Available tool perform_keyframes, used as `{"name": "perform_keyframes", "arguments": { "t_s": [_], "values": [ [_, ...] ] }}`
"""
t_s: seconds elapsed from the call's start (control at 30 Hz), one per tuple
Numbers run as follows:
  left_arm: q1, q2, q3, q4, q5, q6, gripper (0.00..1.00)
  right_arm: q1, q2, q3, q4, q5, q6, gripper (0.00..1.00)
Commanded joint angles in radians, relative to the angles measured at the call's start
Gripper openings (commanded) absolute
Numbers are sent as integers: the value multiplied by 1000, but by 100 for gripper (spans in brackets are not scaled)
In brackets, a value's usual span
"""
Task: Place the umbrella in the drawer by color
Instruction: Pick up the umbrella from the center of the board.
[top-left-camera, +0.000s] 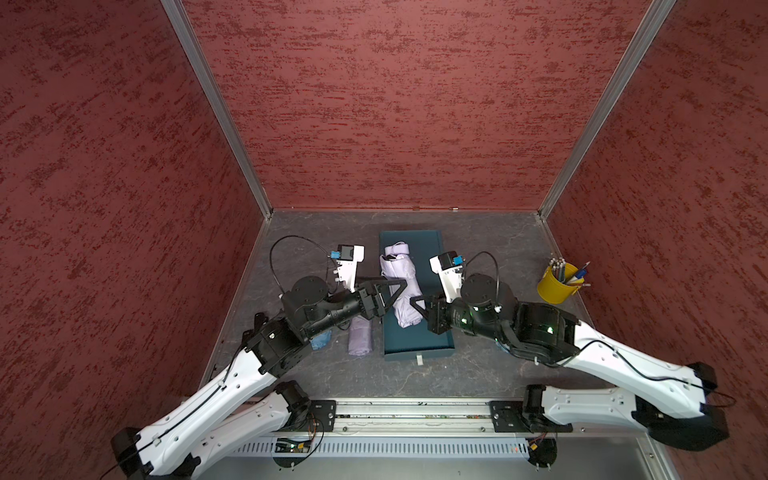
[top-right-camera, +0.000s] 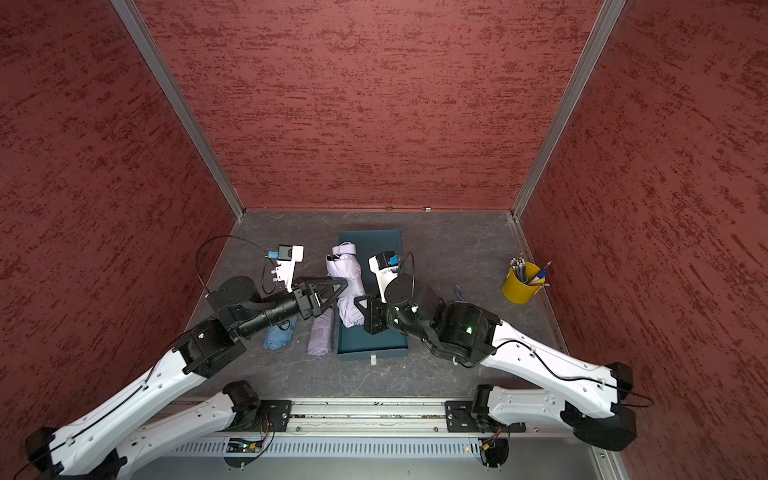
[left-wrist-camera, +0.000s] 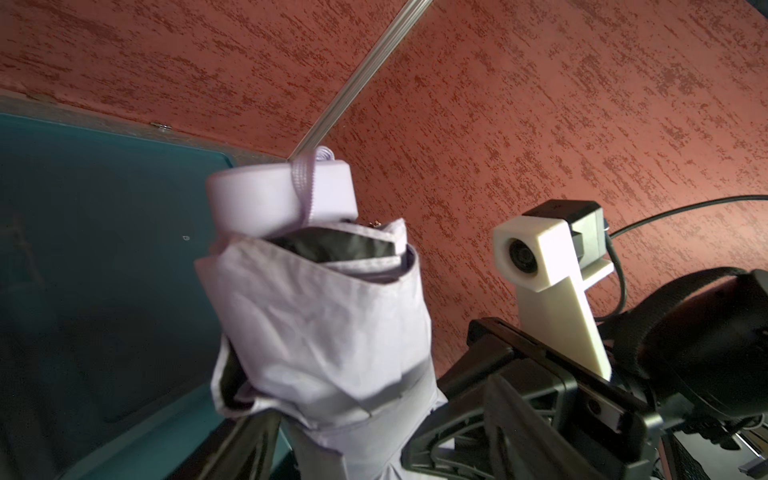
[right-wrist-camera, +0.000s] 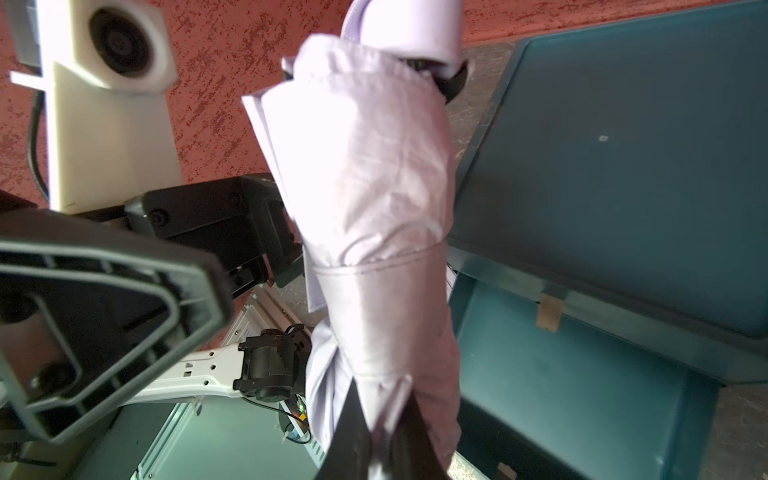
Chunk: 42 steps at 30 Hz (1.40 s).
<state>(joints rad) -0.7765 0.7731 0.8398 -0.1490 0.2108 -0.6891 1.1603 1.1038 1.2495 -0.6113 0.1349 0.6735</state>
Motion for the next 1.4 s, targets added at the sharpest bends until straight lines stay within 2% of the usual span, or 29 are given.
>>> {"name": "perform_keyframes", "arguments": {
  "t_s": [0.0,0.17,0.37,0.5,0.53,0.6,0.63,0.67,0.7,0.8,0.97,1.03,1.23,1.37],
  "values": [
    [0,-6,4,-37,-61,20,76,24,6,58,110,-40,-5,0],
    [0,10,-4,48,-11,-11,59,37,42,67,97,-31,4,0],
    [2,28,-3,55,-11,-58,38,37,27,26,118,-6,36,0],
    [9,30,-19,85,-12,-119,20,38,28,24,106,8,59,0],
    [11,28,-25,96,-10,-135,17,38,27,21,102,12,63,5],
    [20,21,-38,122,-2,-171,12,38,21,22,93,20,67,24],
    [26,16,-46,132,3,-183,10,37,18,24,83,26,69,37],
    [32,6,-57,146,5,-198,9,36,13,28,70,40,69,58],
    [42,-3,-67,153,6,-215,8,35,9,30,55,56,69,72],
    [84,-34,-102,203,48,-286,7,12,-19,-1,53,48,91,85],
    [181,-81,-215,444,164,-470,6,-66,-65,-145,265,-233,148,87],
    [197,-94,-243,503,176,-501,6,-78,-57,-176,333,-306,176,86],
    [201,-106,-262,538,187,-519,4,-92,-16,-188,378,-340,207,85],
    [200,-118,-266,511,178,-502,3,-104,1,-173,384,-336,201,76]
  ]
}}
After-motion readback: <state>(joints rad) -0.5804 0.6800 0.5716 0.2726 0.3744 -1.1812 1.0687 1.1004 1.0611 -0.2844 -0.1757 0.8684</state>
